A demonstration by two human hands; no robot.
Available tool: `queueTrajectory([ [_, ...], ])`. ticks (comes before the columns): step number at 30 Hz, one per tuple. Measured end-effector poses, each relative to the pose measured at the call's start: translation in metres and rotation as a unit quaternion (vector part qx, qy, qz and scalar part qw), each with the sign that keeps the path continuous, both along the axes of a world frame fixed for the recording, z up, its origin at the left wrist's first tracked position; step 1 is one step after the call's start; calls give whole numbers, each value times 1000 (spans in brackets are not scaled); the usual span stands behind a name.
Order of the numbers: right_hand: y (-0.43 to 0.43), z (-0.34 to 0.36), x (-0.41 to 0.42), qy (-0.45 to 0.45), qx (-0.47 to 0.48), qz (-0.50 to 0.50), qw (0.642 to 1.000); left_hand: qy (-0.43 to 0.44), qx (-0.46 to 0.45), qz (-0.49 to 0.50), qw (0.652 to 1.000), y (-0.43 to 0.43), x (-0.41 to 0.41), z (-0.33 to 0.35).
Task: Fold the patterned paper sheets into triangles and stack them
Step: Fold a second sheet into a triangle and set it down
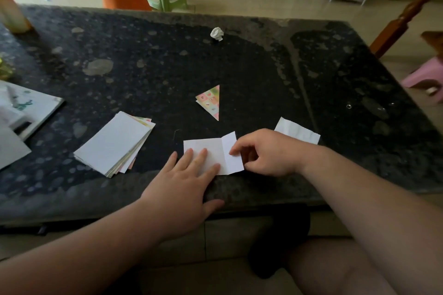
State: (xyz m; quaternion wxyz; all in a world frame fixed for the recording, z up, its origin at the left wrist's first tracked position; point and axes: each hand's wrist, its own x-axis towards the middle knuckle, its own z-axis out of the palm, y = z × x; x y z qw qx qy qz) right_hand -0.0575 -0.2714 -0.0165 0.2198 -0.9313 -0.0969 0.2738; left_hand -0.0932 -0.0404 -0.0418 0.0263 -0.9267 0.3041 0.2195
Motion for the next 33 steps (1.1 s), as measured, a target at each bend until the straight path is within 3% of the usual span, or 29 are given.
queueTrajectory([
  [7, 0, -10, 2, -54, -54, 83, 994, -82, -148, 69, 983, -7, 12, -1],
  [11, 0, -13, 0, -30, -32, 51, 998, -113, -210, 62, 969, -2, 24, -13],
  [16, -7, -20, 0, 21, 34, -20, 999, -159, -190, -17, 969, 4, 14, -27],
  [19, -10, -17, 2, 58, 71, -52, 994, -94, -133, -41, 986, 2, 0, -23],
  [22, -6, -15, 4, 72, 68, -65, 993, -45, -121, -48, 990, 8, -4, -21],
  [29, 3, -10, 6, 134, 66, -119, 981, -62, -93, -70, 991, 10, -4, -11],
  [33, 11, -13, 8, 147, 64, -156, 975, -50, -122, -68, 989, 10, -3, -18],
])
